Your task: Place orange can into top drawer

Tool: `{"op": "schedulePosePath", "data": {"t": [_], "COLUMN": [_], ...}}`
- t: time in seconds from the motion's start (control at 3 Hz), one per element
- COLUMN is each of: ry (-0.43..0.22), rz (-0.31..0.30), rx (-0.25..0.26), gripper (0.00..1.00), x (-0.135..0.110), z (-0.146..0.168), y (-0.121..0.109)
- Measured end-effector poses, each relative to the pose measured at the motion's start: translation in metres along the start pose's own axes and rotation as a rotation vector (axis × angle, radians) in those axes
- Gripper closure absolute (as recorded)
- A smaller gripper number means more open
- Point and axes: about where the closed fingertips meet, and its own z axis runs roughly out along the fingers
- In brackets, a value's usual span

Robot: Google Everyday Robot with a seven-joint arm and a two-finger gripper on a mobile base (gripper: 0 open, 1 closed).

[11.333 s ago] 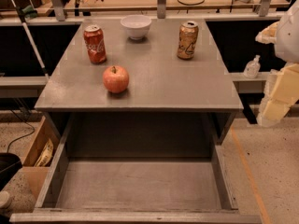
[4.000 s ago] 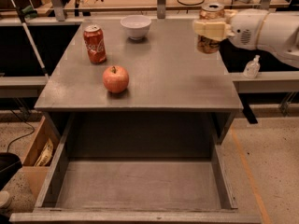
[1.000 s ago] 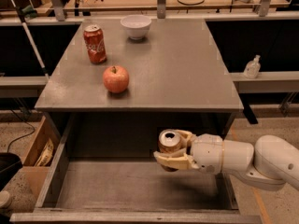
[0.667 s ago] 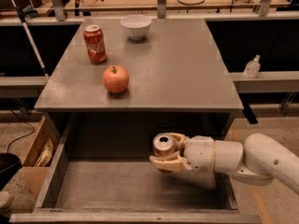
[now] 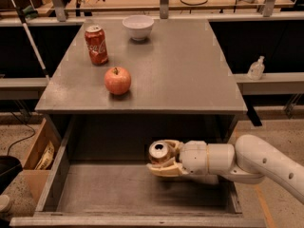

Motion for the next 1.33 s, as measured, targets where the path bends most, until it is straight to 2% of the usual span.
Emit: {"op": "schedulePosePath", "data": {"t": [0.33, 1.0, 1.33], "ry": [0.049, 0.136, 0.133], "rz": [0.007, 0.041, 0.039], "rx": [-0.024, -0.023, -0.028], "gripper": [1.0, 1.0, 0.74], "x": [0.017, 0.041, 0.04], "z": [0.004, 0.002, 0.004], "y": [0.0, 0.0, 0.001]}}
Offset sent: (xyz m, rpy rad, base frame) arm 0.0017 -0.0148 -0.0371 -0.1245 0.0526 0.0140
